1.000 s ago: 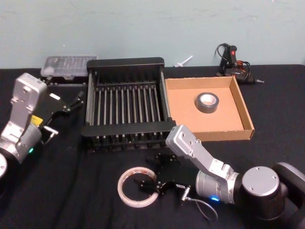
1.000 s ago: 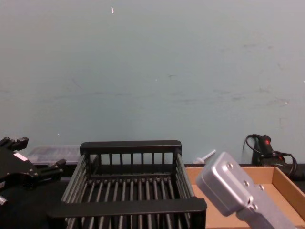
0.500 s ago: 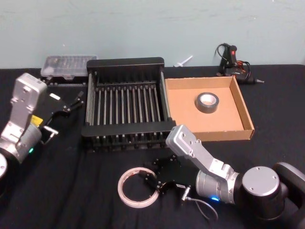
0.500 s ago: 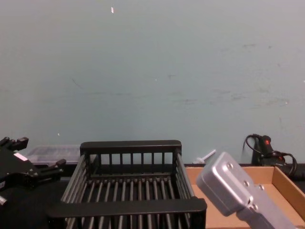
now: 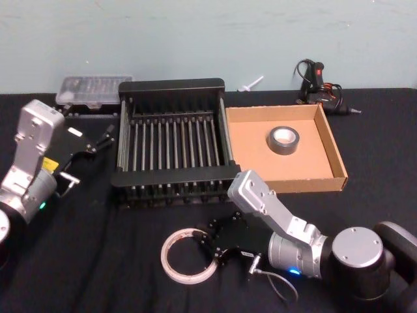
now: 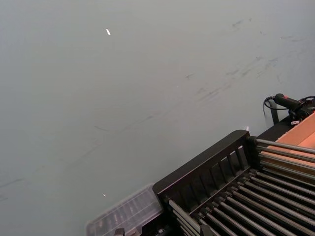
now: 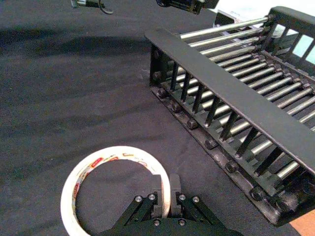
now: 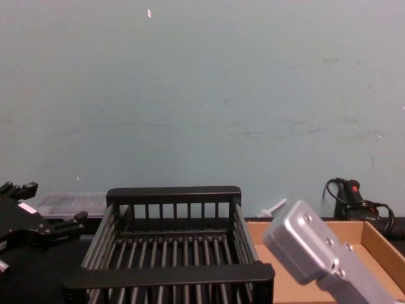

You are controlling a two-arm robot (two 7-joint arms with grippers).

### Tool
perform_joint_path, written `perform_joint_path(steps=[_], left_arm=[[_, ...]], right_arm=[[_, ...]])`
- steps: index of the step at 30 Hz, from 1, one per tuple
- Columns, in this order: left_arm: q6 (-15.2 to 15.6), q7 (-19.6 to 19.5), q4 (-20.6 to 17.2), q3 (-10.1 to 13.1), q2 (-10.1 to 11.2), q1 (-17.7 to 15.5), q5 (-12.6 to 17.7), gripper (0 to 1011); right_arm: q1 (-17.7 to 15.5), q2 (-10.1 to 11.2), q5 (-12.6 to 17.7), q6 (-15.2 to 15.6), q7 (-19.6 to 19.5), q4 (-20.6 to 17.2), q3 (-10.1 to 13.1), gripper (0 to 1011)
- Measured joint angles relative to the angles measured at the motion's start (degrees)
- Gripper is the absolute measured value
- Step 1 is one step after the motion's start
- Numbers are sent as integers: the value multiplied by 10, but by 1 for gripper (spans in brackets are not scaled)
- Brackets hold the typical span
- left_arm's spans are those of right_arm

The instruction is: Pick up the white tape and place it into the black box , Pick up the silver tape and place it into the brown box.

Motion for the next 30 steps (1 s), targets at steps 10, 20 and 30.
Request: perform_joint_path(steps=[10,20,30], left_arm=[[0,0,0,0,0,0,0,1001],[0,0,0,0,0,0,0,1001],[0,0,0,0,0,0,0,1001]], right_arm=[[-6,21,20,-17,18,-28,8,99],[-14,47,47,-38,24,-66,27,99],[-11,53,72,-47,18,-85,42,99]])
